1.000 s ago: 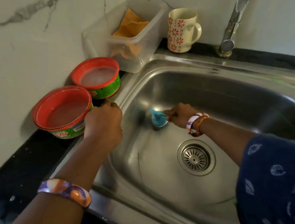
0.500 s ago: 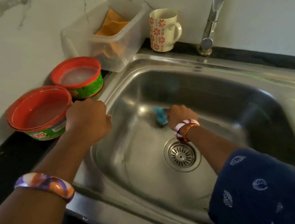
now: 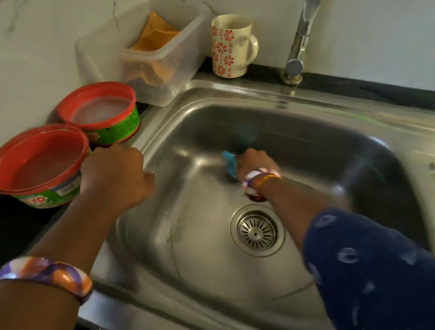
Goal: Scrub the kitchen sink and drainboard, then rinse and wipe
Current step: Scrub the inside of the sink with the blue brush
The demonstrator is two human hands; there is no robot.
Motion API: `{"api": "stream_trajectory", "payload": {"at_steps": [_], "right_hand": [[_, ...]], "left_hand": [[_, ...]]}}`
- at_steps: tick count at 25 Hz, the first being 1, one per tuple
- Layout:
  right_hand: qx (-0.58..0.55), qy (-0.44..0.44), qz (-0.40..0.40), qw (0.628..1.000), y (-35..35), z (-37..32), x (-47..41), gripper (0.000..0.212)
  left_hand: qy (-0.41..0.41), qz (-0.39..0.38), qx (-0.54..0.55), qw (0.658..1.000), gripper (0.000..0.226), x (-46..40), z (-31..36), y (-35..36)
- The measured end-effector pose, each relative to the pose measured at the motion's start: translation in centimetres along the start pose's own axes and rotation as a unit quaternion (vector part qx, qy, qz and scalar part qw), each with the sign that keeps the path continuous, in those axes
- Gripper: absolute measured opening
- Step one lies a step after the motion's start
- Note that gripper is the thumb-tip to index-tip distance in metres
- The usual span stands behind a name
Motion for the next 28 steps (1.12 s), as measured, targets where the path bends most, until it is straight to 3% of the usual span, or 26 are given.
{"api": "stream_trajectory", "payload": {"at_steps": [2, 4, 8, 11, 15, 18, 20, 24, 28], "right_hand": [[-0.039, -0.058, -0.057, 0.996, 2.4, -3.3, -0.4, 0.034], [-0.029, -0.062, -0.06, 0.996, 2.2, -2.7, 0.0, 0.034], [0.074, 0.067, 0.029, 0.995, -5.1, 7.3, 1.6, 0.034], [0.118, 0.141, 0.021, 0.983, -8.8, 12.3, 2.4, 0.033], [0.031, 0.079, 0.032, 0.996, -4.9, 6.1, 0.2, 0.035], [-0.018, -0.029, -0.009, 0.999, 1.1, -2.7, -1.8, 0.035], [-0.032, -0.054, -0.021, 0.998, 2.7, -5.8, -2.2, 0.035], [0.048, 0.024, 0.023, 0.998, -1.5, 1.0, -0.8, 0.036], [0.153, 0.137, 0.017, 0.979, -7.2, 10.0, 2.9, 0.033]], "left_hand": [[0.005, -0.004, -0.013, 1.0, 0.047, 0.0, 0.6, 0.0], [0.006, -0.006, -0.018, 1.0, 0.049, 0.1, 0.8, -0.1], [0.0, -0.003, 0.007, 1.0, 0.049, -0.1, 0.3, -0.3], [0.007, -0.005, 0.02, 1.0, 0.049, 0.2, 0.0, 0.0], [0.031, 0.006, -0.003, 0.999, 0.049, 0.3, 0.4, -0.2], [0.054, -0.003, -0.032, 0.998, 0.05, -0.1, 1.4, -0.1], [0.067, -0.004, -0.052, 0.996, 0.049, -0.3, 2.0, 0.2], [0.079, 0.009, -0.049, 0.996, 0.051, 0.0, 2.0, -0.3], [0.089, 0.024, -0.029, 0.995, 0.048, 0.1, 0.8, -0.8]]}}
Point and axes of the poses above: each hand's wrist, its own x-axis away from the middle knuckle, its own y-axis out of the palm, z = x × y, the point moved 7 cm from there along -x, towards the middle knuckle, and after that the axes turned 7 degrees about -x, right-handed, at the moved point
